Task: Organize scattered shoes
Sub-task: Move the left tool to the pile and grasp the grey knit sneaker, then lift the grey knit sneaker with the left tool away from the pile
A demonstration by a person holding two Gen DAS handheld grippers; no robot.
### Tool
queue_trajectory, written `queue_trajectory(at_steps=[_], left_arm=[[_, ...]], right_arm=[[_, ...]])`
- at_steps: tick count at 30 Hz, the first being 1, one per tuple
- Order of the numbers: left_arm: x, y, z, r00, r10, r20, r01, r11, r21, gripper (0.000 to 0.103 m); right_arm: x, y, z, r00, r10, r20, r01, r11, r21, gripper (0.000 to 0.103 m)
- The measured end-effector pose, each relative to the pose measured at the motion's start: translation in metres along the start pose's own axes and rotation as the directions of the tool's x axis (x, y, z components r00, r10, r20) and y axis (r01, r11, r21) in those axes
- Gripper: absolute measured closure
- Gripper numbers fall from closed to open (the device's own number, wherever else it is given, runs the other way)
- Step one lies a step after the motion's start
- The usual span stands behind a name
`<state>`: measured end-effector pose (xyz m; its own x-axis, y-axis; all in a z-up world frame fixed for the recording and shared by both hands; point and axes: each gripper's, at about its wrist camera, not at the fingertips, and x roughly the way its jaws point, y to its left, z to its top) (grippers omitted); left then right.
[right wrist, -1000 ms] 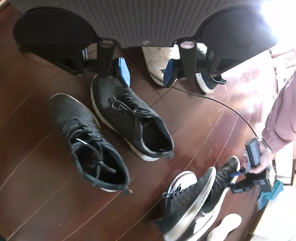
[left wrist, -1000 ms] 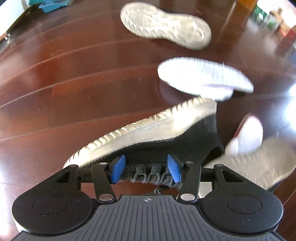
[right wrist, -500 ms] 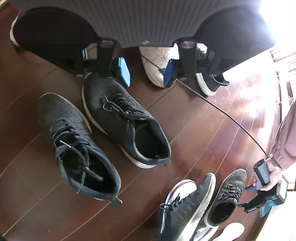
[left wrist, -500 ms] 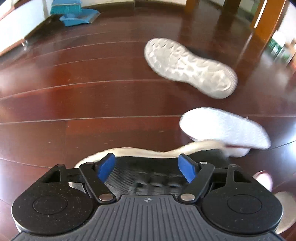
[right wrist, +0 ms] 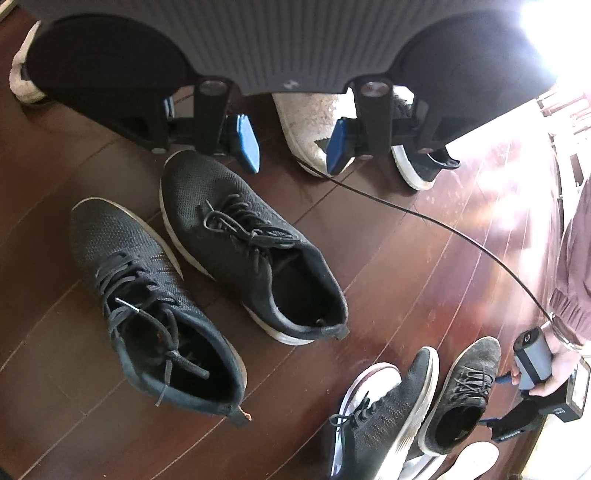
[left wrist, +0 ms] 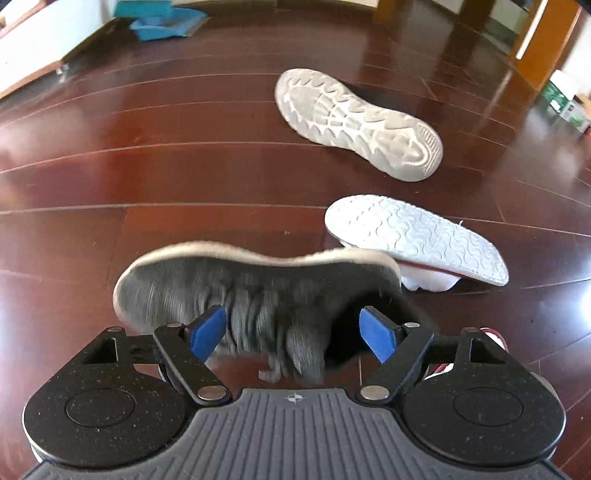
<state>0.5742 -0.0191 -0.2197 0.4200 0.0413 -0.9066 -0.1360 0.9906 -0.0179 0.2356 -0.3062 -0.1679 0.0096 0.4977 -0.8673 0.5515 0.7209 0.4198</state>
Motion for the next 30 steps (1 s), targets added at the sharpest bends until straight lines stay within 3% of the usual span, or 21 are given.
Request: queue_trajectory(at_steps=[3, 8, 11, 19, 23, 27, 30], left_arm=[[0.015, -0.002, -0.003, 0.999, 0.038, -0.012, -0.038, 0.999, 0.018, 0.021], [0.023, 0.015, 0.026, 0.998, 0.026, 0.066, -0.018, 0.993, -0.113, 0.019], [0.029, 0.023, 0.037, 0.997, 0.034, 0.069, -0.022, 0.984, -0.177, 0.018], [0.069, 0.015, 0.035, 0.994, 0.068, -0.087, -0.083, 0.979, -0.185, 0.019], [0.087, 0.026, 0.03, 0.989, 0.059, -0.135, -0.088, 0.971, -0.224, 0.029], [0.085, 0.027, 0.028, 0.987, 0.005, -0.158, -0.039, 0.975, -0.217, 0.062], [0.079, 0.028, 0.025, 0.986, -0.001, -0.165, -0.032, 0.98, -0.198, 0.072]], right_arm=[[-0.001, -0.004, -0.001, 1.0, 0.005, 0.003, -0.005, 1.0, 0.008, 0.058], [0.002, -0.018, -0.01, 1.0, -0.012, -0.012, 0.012, 0.999, 0.04, 0.058], [0.004, -0.024, -0.016, 1.0, -0.016, -0.015, 0.017, 0.998, 0.062, 0.058], [0.004, -0.024, -0.016, 1.0, 0.016, 0.011, -0.016, 0.996, 0.087, 0.058], [0.005, -0.03, -0.017, 1.0, 0.009, 0.011, -0.01, 0.995, 0.096, 0.058], [0.007, -0.034, -0.021, 1.0, 0.009, 0.006, -0.01, 0.994, 0.111, 0.058], [0.009, -0.032, -0.024, 1.0, 0.017, -0.006, -0.017, 0.995, 0.099, 0.058]])
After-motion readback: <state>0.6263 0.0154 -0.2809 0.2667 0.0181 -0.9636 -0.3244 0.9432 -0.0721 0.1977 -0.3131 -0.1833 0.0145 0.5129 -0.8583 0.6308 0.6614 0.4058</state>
